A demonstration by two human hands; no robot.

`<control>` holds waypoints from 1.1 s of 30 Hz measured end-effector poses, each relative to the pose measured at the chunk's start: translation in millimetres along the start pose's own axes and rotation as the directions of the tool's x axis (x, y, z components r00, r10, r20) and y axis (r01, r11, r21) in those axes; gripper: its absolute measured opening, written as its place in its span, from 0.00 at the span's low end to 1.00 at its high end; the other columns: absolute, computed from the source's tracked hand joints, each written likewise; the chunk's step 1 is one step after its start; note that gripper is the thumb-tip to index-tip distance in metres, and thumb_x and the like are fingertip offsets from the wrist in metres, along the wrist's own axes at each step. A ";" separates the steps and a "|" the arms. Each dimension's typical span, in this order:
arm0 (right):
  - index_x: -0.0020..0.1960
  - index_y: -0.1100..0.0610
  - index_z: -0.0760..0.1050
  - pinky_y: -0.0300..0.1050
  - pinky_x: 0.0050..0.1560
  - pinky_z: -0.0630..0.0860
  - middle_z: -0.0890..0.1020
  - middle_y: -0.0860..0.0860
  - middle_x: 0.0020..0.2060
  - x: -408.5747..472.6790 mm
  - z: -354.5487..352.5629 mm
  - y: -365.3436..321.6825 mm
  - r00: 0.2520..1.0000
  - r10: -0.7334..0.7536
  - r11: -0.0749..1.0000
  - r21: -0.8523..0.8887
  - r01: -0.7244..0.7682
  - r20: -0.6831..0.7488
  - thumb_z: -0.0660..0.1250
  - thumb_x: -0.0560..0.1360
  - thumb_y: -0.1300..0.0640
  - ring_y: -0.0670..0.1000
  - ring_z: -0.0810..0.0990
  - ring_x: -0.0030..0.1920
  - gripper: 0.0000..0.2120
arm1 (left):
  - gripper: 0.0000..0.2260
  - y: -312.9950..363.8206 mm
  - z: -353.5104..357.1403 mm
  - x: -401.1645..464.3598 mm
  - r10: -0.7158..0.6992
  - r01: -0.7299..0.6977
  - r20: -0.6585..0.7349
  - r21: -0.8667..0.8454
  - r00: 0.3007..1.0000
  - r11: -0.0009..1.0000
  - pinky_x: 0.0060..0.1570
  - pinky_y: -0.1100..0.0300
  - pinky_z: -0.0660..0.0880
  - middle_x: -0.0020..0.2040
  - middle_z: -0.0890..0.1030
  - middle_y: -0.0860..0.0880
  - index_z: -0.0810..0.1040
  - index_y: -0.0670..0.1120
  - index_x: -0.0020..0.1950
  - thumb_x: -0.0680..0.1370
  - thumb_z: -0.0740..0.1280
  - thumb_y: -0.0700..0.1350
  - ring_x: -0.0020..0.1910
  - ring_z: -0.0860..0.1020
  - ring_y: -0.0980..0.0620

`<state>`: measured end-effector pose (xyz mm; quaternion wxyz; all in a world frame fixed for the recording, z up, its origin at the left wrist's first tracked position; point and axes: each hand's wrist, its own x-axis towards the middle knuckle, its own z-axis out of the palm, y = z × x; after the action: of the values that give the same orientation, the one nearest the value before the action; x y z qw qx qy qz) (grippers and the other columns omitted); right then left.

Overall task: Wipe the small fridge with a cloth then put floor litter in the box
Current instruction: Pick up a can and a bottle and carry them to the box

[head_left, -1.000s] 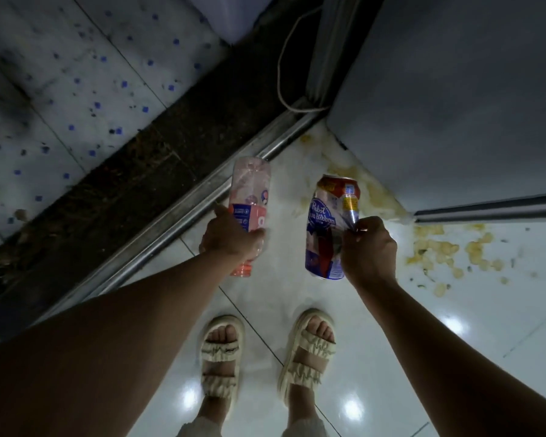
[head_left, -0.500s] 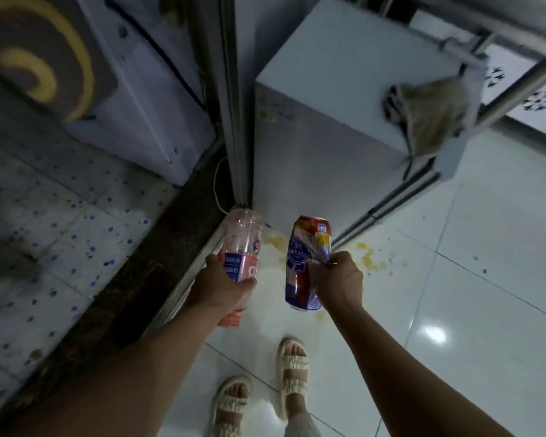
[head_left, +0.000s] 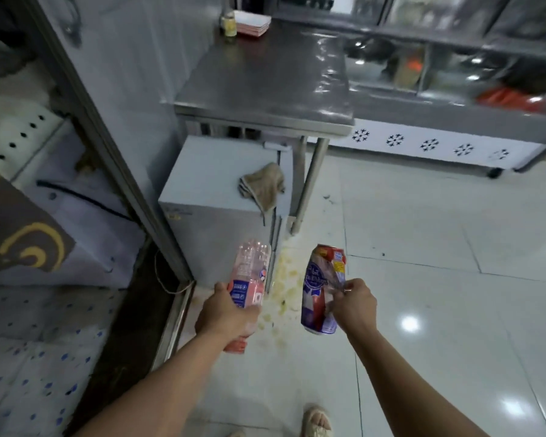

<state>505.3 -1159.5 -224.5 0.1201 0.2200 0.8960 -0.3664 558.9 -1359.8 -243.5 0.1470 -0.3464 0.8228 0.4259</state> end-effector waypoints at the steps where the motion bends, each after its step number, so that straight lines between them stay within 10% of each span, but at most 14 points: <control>1: 0.55 0.61 0.71 0.50 0.43 0.78 0.79 0.59 0.49 -0.3 -13.5 1.6 1.000 0.004 1.000 0.014 -0.003 -0.012 0.61 0.76 0.62 0.56 0.78 0.44 0.08 | 0.26 13.0 1.4 -6.4 0.026 -0.026 0.007 -0.001 1.000 1.000 0.47 0.54 0.77 0.47 0.78 0.51 0.68 0.49 0.56 0.64 0.75 0.52 0.42 0.78 0.50; 7: 0.54 0.60 0.71 0.53 0.44 0.80 0.79 0.58 0.48 4.1 -89.0 29.9 0.998 0.016 0.995 0.102 -0.010 -0.057 0.62 0.76 0.61 0.57 0.80 0.45 0.07 | 0.24 83.8 31.8 -52.0 0.132 -0.132 0.001 0.051 0.991 0.990 0.34 0.61 0.69 0.44 0.77 0.52 0.66 0.51 0.54 0.65 0.75 0.53 0.37 0.75 0.54; 19: 0.53 0.61 0.71 0.42 0.32 0.72 0.76 0.54 0.43 70.7 -280.2 160.0 0.989 0.027 0.989 0.146 -0.005 -0.146 0.60 0.76 0.61 0.53 0.76 0.41 0.07 | 0.27 227.4 194.8 -152.4 0.264 -0.268 0.063 0.060 0.962 0.962 0.49 0.51 0.78 0.48 0.79 0.48 0.68 0.49 0.58 0.65 0.75 0.52 0.44 0.79 0.47; 33: 0.49 0.59 0.70 0.42 0.31 0.69 0.76 0.53 0.41 162.8 -486.4 317.6 0.878 0.291 0.929 0.332 -0.164 -0.380 0.60 0.75 0.60 0.51 0.75 0.37 0.04 | 0.25 410.7 422.8 -212.5 0.464 -0.518 0.308 0.121 0.831 0.847 0.38 0.60 0.74 0.41 0.77 0.53 0.68 0.51 0.53 0.62 0.74 0.54 0.38 0.77 0.54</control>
<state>489.8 -563.0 -135.8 -0.0675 0.4142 0.8046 -0.4202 403.3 -762.7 -134.5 0.1758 -0.0452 0.8951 0.4072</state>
